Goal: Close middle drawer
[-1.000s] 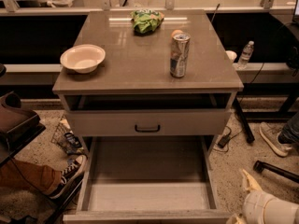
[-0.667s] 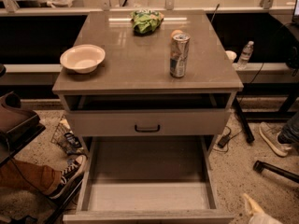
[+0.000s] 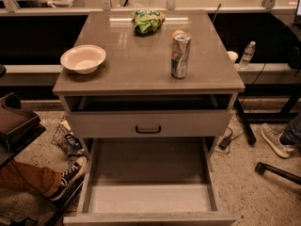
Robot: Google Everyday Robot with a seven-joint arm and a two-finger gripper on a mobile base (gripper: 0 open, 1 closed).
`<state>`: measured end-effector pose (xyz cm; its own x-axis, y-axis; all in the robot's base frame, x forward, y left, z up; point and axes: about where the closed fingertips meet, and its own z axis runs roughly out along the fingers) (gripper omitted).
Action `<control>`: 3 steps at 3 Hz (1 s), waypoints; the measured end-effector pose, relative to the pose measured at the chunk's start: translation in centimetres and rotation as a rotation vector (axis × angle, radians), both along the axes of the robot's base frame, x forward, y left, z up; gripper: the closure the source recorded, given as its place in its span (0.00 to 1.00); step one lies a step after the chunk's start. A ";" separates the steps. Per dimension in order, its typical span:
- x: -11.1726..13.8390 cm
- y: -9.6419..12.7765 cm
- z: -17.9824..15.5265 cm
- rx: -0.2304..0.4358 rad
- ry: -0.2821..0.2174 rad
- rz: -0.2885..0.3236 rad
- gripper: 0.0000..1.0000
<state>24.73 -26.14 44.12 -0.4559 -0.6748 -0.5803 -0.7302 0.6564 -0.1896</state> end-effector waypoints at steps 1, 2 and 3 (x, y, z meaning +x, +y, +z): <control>-1.0 1.3 -2.0 0.054 0.026 -0.009 0.85; 0.0 3.1 -2.4 0.084 0.030 0.033 1.00; 2.0 6.9 -4.4 0.188 0.033 0.080 1.00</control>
Offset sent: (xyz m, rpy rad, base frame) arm 0.0041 0.0759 -0.0556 0.2052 0.0719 0.0897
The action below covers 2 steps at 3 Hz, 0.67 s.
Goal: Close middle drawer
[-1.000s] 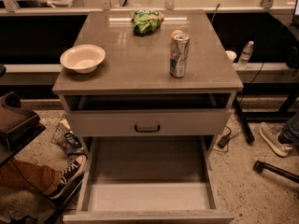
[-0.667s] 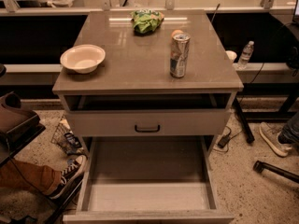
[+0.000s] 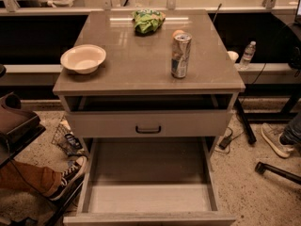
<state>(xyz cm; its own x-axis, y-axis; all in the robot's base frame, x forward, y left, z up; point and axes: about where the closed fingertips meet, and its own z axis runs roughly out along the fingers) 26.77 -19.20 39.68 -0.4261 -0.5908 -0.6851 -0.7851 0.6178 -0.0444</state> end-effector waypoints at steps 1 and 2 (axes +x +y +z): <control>3.1 2.9 -0.8 0.072 -0.024 0.028 1.00; 6.9 4.8 -0.7 0.095 -0.063 0.048 1.00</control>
Offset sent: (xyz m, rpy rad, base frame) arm 0.1179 0.0680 -0.0061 0.1098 -0.1149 0.0690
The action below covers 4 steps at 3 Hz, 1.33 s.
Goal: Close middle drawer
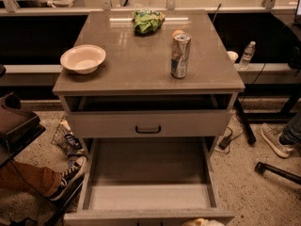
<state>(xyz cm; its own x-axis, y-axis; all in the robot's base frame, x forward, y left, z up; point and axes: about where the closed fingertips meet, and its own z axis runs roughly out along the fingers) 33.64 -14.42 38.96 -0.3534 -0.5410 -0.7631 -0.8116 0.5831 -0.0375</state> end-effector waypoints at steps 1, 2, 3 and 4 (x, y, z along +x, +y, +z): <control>0.1 0.1 0.0 0.000 -0.002 0.001 1.00; 5.4 2.2 0.6 -0.039 -0.055 0.018 1.00; 5.1 2.3 0.6 -0.039 -0.055 0.018 1.00; 8.2 3.6 0.7 -0.058 -0.072 0.025 1.00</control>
Offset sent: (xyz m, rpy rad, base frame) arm 0.1325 0.0522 0.0174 -0.1078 -0.1463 0.0503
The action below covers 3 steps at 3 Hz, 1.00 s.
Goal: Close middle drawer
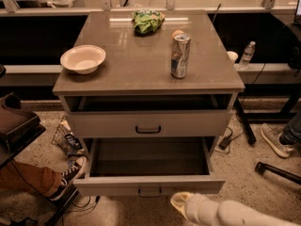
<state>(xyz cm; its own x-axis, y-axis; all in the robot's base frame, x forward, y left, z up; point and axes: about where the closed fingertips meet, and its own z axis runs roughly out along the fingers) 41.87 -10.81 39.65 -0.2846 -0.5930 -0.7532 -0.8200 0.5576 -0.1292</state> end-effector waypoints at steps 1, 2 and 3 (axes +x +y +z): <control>5.7 2.5 0.1 -0.031 -0.032 -0.005 1.00; 6.5 2.4 -0.1 -0.021 -0.042 -0.008 1.00; 8.8 1.5 0.4 -0.026 -0.079 -0.028 1.00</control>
Offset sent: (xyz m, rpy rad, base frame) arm 0.1066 0.0442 0.0061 -0.0615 -0.0661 -0.0180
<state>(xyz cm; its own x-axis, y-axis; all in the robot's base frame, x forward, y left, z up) 50.65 -9.33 40.10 -0.2417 -0.6053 -0.7584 -0.7905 0.5761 -0.2078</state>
